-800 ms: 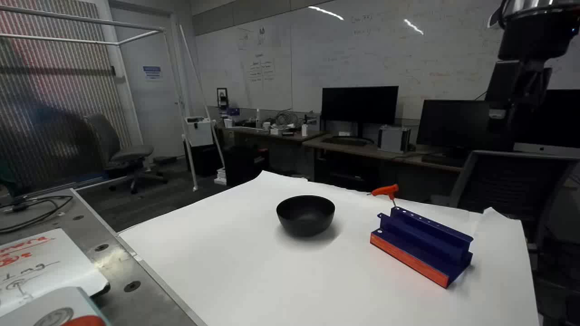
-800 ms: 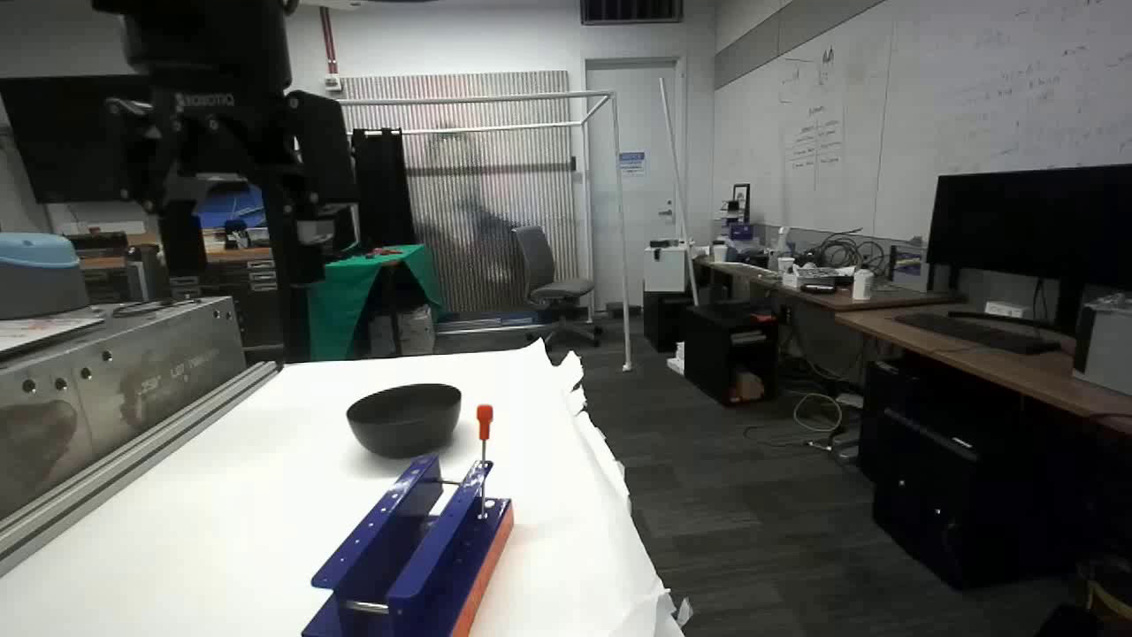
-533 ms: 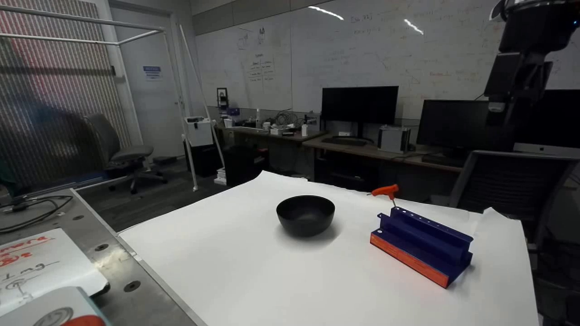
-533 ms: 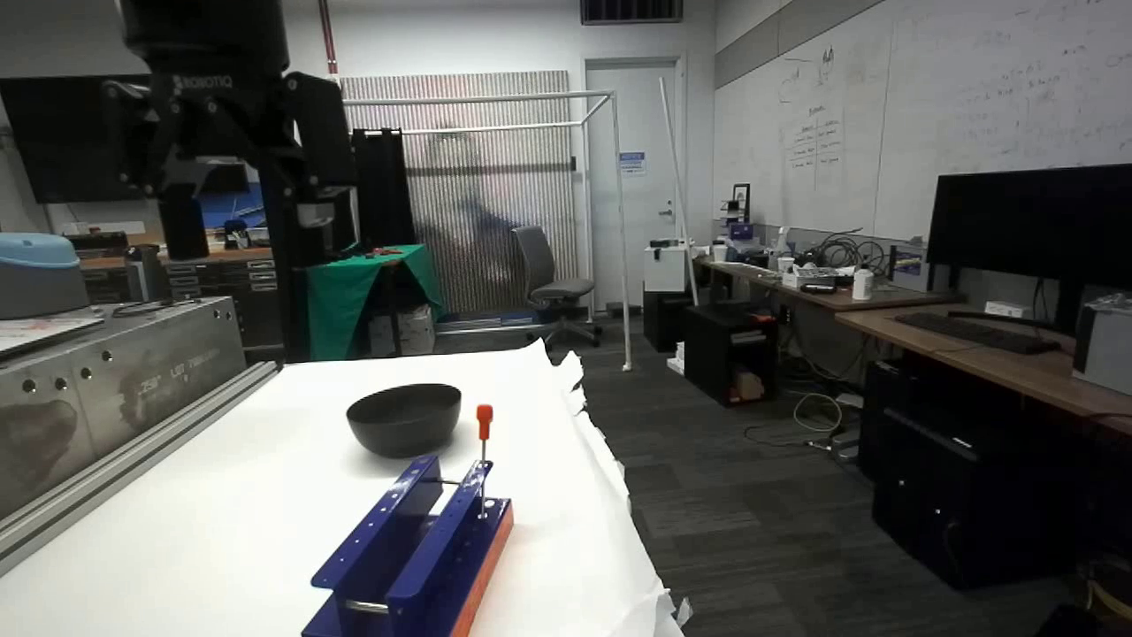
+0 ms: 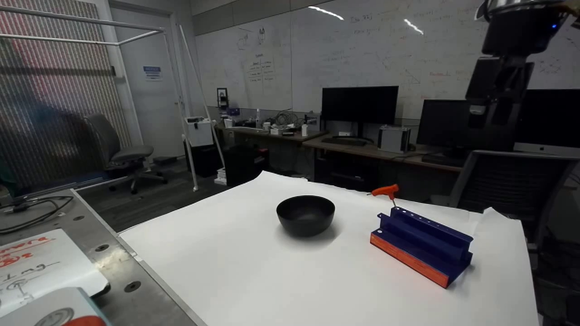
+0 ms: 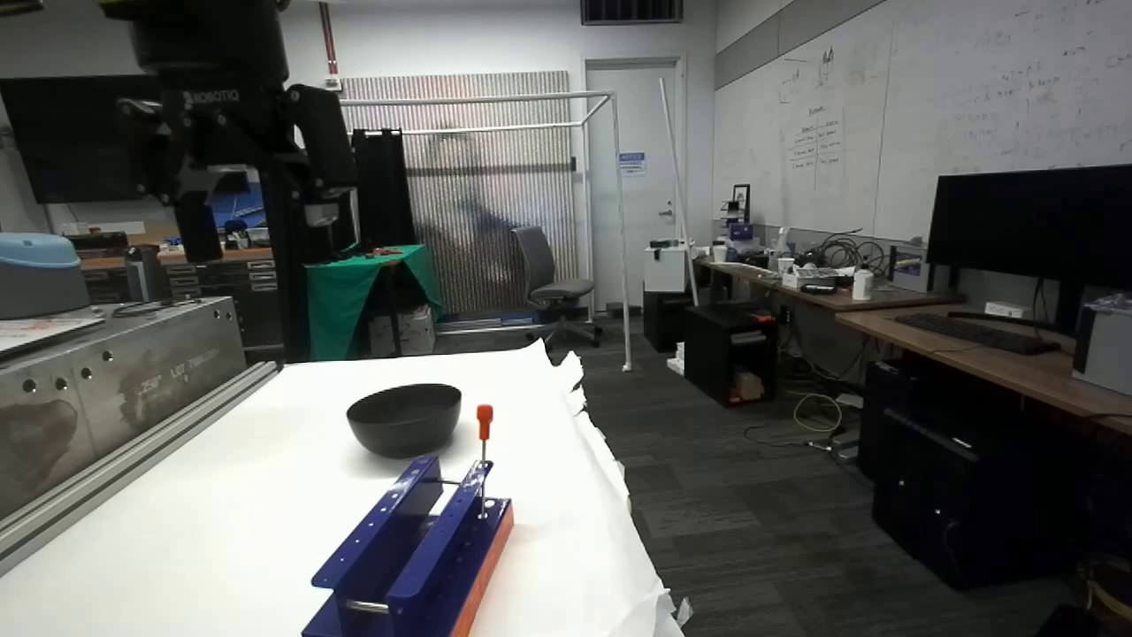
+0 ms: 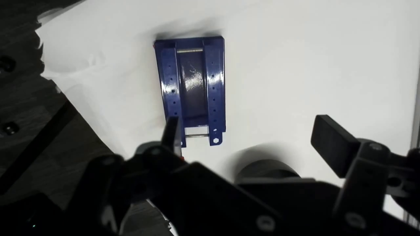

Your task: Put the wrench in the bowl

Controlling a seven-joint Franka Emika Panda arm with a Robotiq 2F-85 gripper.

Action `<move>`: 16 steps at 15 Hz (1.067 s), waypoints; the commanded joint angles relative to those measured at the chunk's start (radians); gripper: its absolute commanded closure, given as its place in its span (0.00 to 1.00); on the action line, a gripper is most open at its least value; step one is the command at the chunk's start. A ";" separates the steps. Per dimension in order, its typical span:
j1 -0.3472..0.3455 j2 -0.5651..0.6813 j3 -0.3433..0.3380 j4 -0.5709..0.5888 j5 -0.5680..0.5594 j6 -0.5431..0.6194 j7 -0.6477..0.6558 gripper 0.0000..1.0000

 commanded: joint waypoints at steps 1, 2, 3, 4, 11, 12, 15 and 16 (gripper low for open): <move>-0.008 0.244 0.057 0.194 -0.059 0.022 0.092 0.00; -0.011 0.299 0.066 0.233 -0.082 0.017 0.121 0.00; -0.011 0.360 0.070 0.281 -0.106 0.008 0.152 0.00; -0.006 0.424 0.066 0.327 -0.122 0.005 0.168 0.00; 0.021 0.773 -0.012 0.598 -0.184 0.004 0.125 0.00; 0.016 0.803 -0.026 0.613 -0.181 0.006 0.109 0.00; 0.010 0.868 -0.060 0.655 -0.175 -0.007 0.069 0.00; 0.006 0.884 -0.072 0.660 -0.177 0.002 0.059 0.00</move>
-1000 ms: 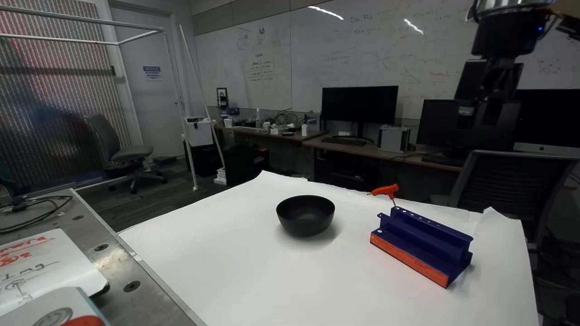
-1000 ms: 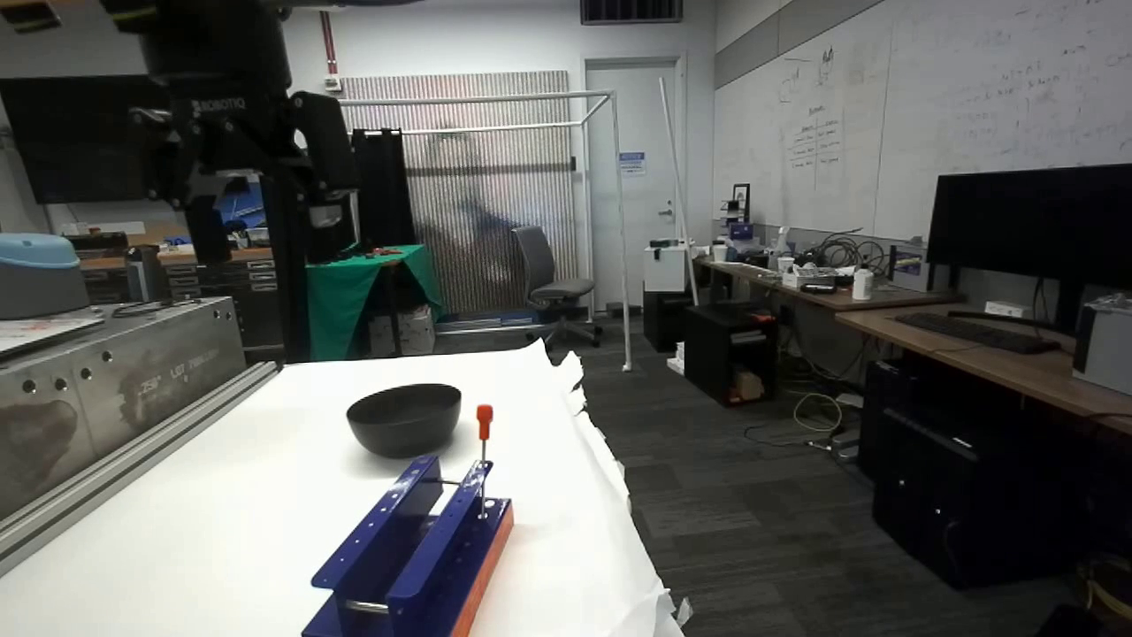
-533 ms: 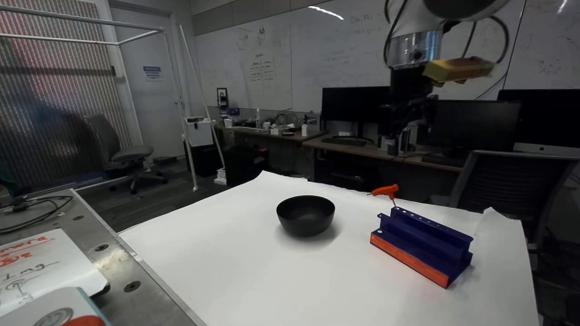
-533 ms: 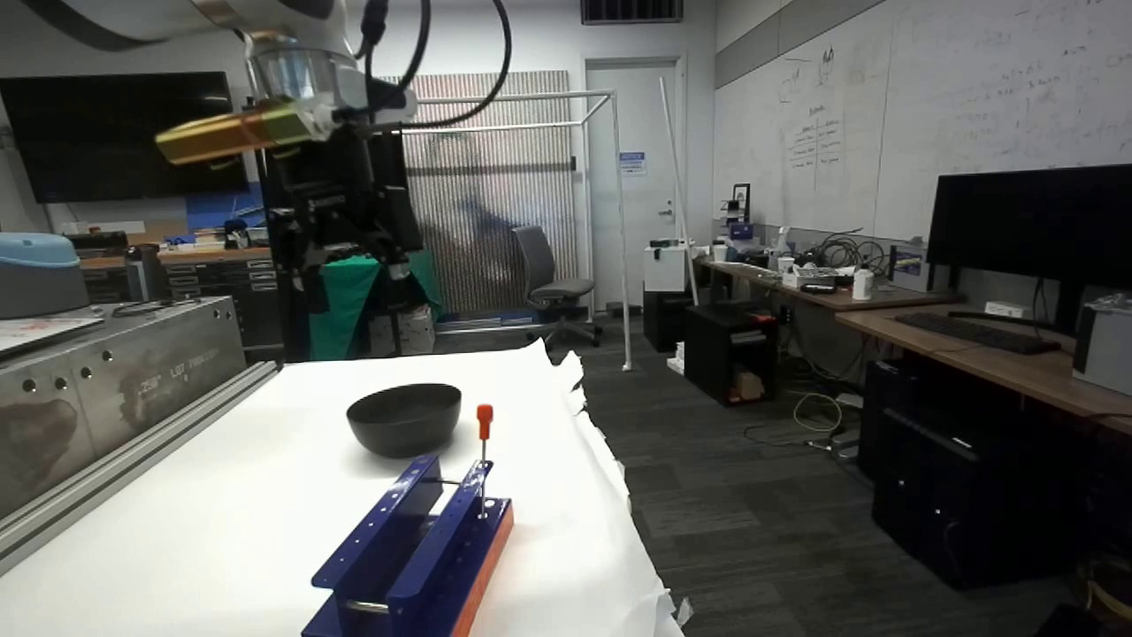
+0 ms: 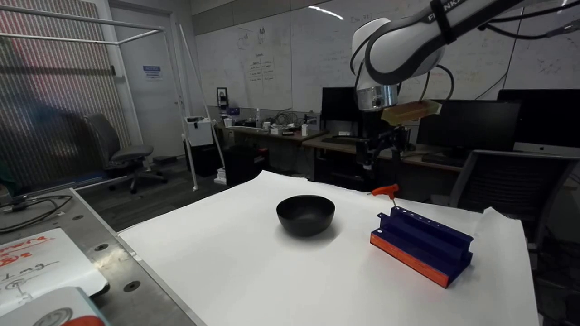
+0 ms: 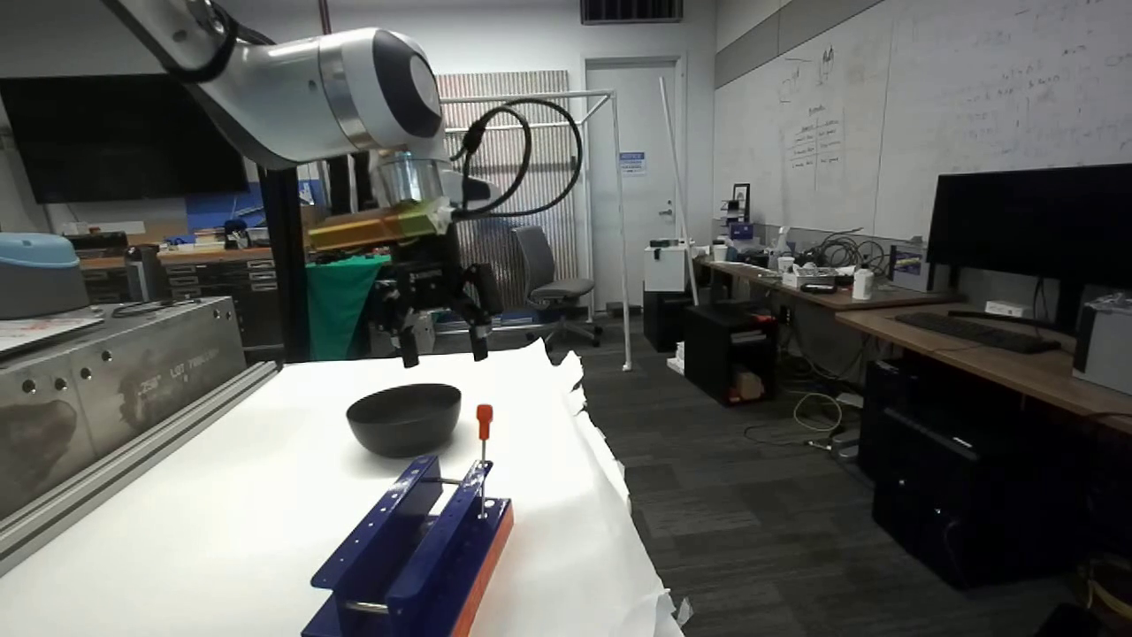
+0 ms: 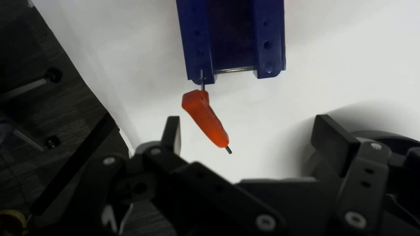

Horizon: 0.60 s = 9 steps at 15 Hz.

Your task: Put the wrench in the bowl

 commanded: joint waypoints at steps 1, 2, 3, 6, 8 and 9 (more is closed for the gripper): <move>0.001 0.074 -0.042 0.081 0.000 -0.026 -0.057 0.00; -0.006 0.089 -0.046 0.087 0.015 -0.027 -0.078 0.00; -0.008 0.103 -0.051 0.095 0.018 -0.028 -0.090 0.00; -0.020 0.145 -0.055 0.113 0.043 -0.032 -0.126 0.00; -0.024 0.168 -0.055 0.125 0.053 -0.034 -0.143 0.09; -0.026 0.176 -0.053 0.130 0.059 -0.037 -0.152 0.26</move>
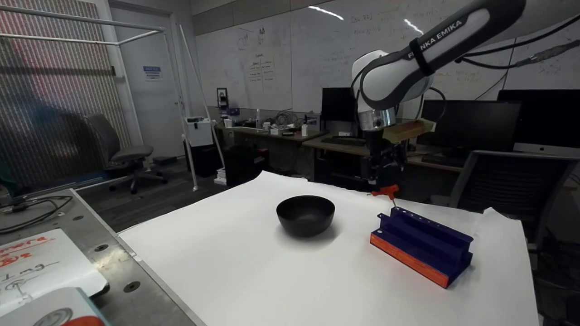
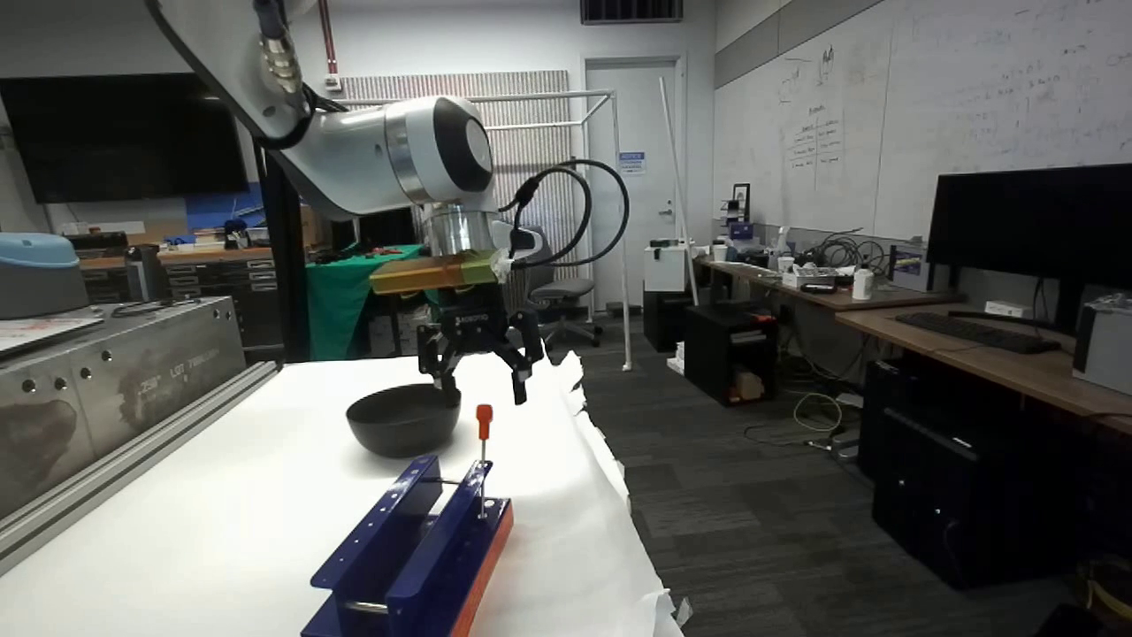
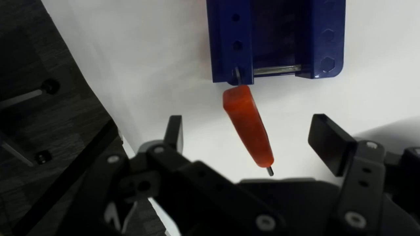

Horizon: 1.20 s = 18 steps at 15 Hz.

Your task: Put the wrench in the bowl

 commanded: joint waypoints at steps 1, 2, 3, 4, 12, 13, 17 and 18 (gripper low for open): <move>-0.005 0.047 -0.002 0.066 0.041 -0.040 -0.056 0.35; -0.007 0.052 -0.001 0.070 0.051 -0.048 -0.068 0.42; -0.009 0.050 0.002 0.071 0.063 -0.058 -0.084 0.51; -0.010 0.049 0.003 0.072 0.073 -0.068 -0.095 0.58; -0.005 -0.010 0.000 0.057 0.081 -0.142 -0.130 0.88; 0.001 -0.030 0.003 0.052 0.076 -0.141 -0.131 0.88; 0.031 -0.078 0.014 0.067 0.060 -0.135 -0.118 0.88; 0.039 -0.092 0.017 0.071 0.056 -0.133 -0.116 0.88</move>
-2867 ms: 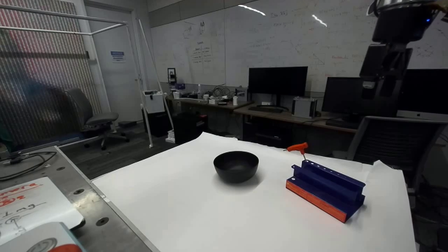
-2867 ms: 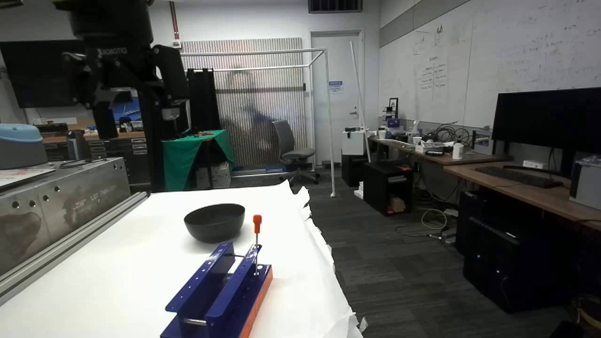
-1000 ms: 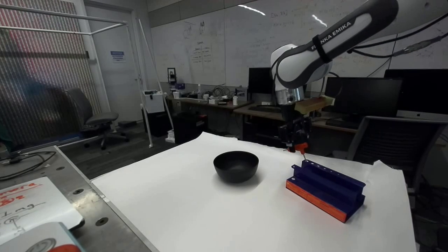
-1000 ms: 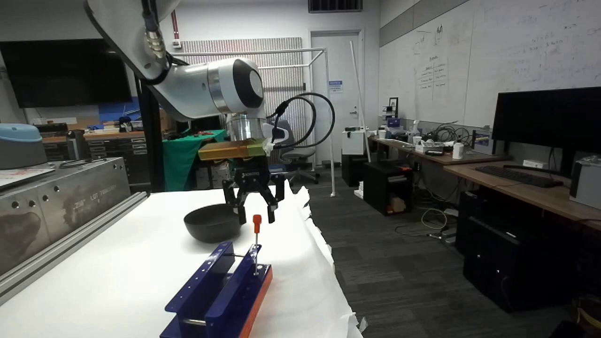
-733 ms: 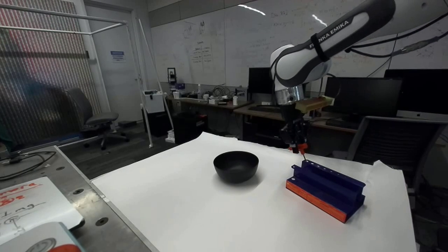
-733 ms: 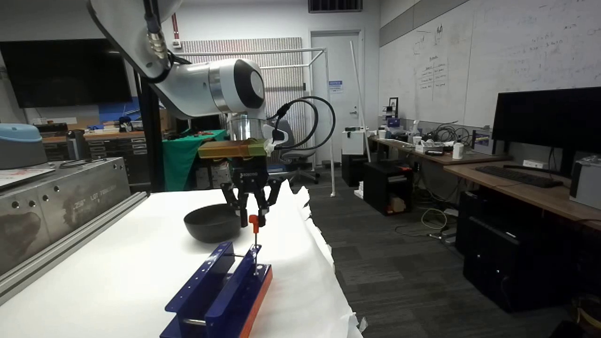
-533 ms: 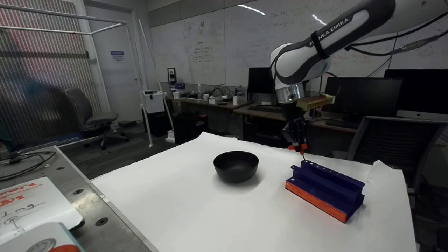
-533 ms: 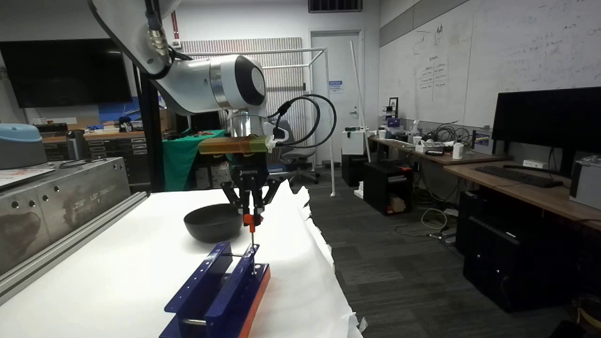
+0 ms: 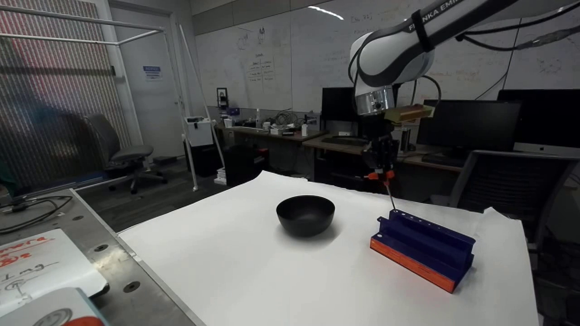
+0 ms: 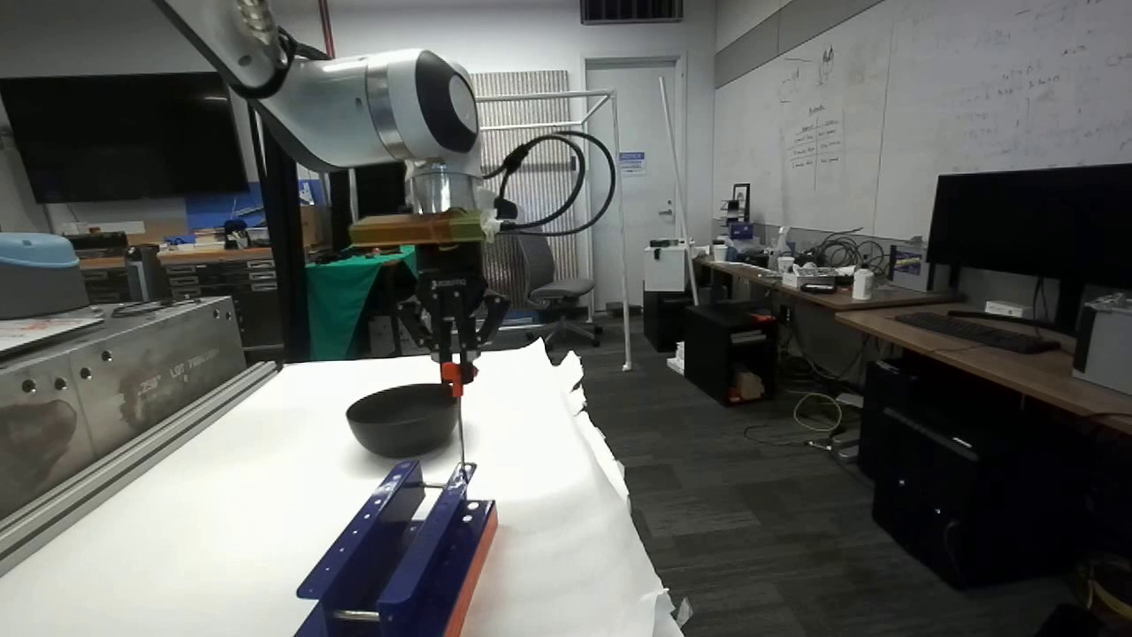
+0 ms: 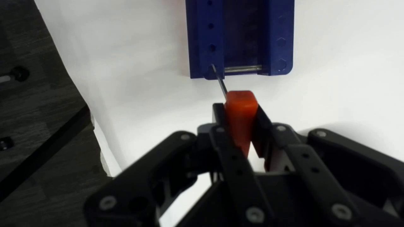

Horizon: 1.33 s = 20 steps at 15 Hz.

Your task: Put the wrench in the bowl

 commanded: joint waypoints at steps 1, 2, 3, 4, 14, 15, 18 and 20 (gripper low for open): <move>0.035 -0.073 0.013 0.014 -0.013 -0.016 0.002 0.88; 0.044 -0.092 0.017 0.013 -0.017 -0.002 0.004 0.88; 0.056 -0.129 0.018 -0.008 -0.022 0.063 0.030 0.88; 0.065 -0.150 0.019 -0.017 -0.021 0.107 0.061 0.88; 0.081 -0.106 0.031 -0.171 0.189 0.683 0.329 0.90; 0.082 -0.087 0.033 -0.194 0.215 0.760 0.346 0.90; 0.090 -0.026 0.040 -0.258 0.289 1.002 0.378 0.90; 0.096 0.014 0.046 -0.290 0.335 1.148 0.386 0.90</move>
